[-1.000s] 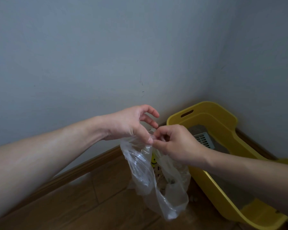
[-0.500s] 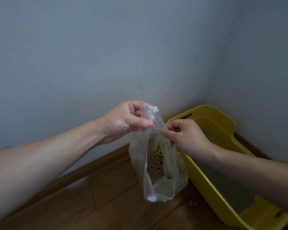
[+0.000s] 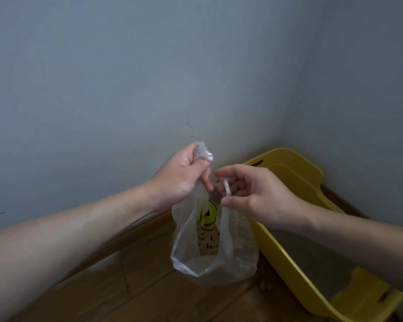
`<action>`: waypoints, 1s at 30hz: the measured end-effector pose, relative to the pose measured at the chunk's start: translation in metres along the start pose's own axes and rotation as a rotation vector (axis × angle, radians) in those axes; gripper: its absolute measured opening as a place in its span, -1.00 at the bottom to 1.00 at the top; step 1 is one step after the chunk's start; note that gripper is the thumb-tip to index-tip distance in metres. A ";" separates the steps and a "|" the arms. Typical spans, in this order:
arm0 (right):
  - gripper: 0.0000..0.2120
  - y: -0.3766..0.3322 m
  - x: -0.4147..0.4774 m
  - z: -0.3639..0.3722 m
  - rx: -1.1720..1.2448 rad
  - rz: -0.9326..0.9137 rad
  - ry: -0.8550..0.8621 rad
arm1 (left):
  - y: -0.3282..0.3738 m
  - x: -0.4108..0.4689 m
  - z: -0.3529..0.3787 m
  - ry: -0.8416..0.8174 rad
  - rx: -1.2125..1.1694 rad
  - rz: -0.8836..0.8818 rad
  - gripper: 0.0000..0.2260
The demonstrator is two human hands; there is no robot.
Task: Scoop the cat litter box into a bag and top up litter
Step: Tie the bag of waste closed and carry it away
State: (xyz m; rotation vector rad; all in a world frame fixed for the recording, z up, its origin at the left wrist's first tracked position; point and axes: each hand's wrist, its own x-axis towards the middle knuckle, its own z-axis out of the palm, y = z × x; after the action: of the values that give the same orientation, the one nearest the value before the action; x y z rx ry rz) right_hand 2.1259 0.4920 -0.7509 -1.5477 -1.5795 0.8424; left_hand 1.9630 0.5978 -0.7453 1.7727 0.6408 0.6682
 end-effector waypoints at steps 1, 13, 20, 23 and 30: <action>-0.56 -0.002 0.000 -0.001 -0.021 -0.037 0.027 | 0.000 -0.001 0.003 -0.021 -0.010 0.006 -0.86; -0.86 -0.009 0.003 -0.004 0.057 -0.109 0.207 | -0.001 -0.009 0.023 -0.156 -0.058 -0.095 -0.75; -0.55 0.003 -0.001 0.011 0.162 0.039 0.026 | 0.006 -0.008 0.025 0.039 -0.136 -0.125 -0.84; -0.80 0.006 -0.004 0.024 0.135 0.046 0.046 | 0.007 -0.008 0.030 0.098 -0.150 -0.130 -0.72; -0.76 0.004 0.001 0.027 0.163 0.028 0.174 | 0.001 -0.001 0.026 0.283 -0.149 -0.107 -0.74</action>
State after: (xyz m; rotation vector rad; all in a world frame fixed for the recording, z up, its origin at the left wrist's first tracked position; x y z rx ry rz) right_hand 2.1047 0.4944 -0.7675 -1.4867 -1.3338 0.8078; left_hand 1.9814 0.5795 -0.7508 1.5086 0.8480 0.8782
